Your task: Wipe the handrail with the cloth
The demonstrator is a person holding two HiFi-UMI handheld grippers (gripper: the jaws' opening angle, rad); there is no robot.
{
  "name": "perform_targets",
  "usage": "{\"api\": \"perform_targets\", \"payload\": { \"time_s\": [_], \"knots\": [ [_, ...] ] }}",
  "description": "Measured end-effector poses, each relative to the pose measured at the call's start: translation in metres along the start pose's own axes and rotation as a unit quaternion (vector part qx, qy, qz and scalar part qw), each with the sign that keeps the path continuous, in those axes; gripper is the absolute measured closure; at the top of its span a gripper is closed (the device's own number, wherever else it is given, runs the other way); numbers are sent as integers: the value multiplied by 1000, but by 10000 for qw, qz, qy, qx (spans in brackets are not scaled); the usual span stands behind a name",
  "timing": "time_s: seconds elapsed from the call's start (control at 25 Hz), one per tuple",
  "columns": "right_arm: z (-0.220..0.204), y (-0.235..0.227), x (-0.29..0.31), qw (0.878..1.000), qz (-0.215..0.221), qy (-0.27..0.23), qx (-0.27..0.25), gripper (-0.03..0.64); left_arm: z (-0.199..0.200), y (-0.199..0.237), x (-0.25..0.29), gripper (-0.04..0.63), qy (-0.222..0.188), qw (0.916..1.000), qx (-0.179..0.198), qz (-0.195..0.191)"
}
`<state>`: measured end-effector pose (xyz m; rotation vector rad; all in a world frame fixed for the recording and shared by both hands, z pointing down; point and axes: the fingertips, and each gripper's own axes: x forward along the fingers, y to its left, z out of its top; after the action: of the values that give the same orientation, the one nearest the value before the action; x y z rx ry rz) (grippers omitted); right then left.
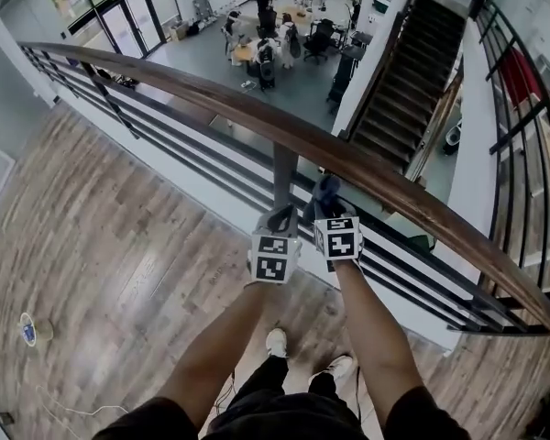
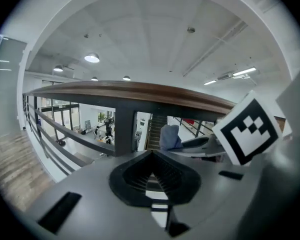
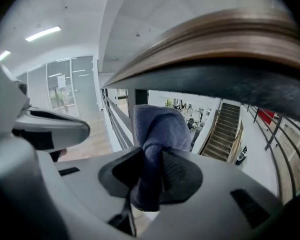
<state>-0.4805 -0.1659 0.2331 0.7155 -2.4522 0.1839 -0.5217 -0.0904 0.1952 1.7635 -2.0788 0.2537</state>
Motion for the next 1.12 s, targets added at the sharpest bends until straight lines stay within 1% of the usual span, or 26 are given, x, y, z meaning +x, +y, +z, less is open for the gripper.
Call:
{"api": "perform_targets", "payload": {
  "time_s": [0.2, 0.28, 0.36, 0.44, 0.52, 0.64, 0.76, 0.96, 1.12],
  "knots": [
    [8, 17, 51, 9997, -15, 184, -153, 522, -11, 55, 9, 597, 89, 9998, -44, 185],
    [12, 20, 65, 9995, -59, 257, -199, 522, -11, 68, 11, 597, 118, 9997, -35, 216],
    [12, 18, 77, 9992, -110, 351, -140, 522, -9, 74, 12, 597, 131, 9997, -32, 222],
    [10, 14, 84, 9988, -137, 479, 18, 522, -7, 75, 13, 597, 112, 9997, -34, 208],
    [7, 9, 90, 9979, -121, 579, 280, 522, -6, 75, 15, 597, 111, 9998, -25, 185],
    [-2, -2, 97, 9960, -85, 537, 716, 522, -7, 71, 18, 597, 126, 9998, 8, 126],
    [1, -3, 95, 9968, -98, 492, 629, 522, -9, 68, 25, 597, 155, 9998, 22, 100],
    [-4, -13, 84, 9968, -149, 622, 479, 522, -16, 54, 30, 597, 275, 9996, 24, 29],
    [-14, -26, 70, 9960, -247, 654, 562, 522, -19, 39, 30, 597, 275, 9996, -15, -69]
  ]
}}
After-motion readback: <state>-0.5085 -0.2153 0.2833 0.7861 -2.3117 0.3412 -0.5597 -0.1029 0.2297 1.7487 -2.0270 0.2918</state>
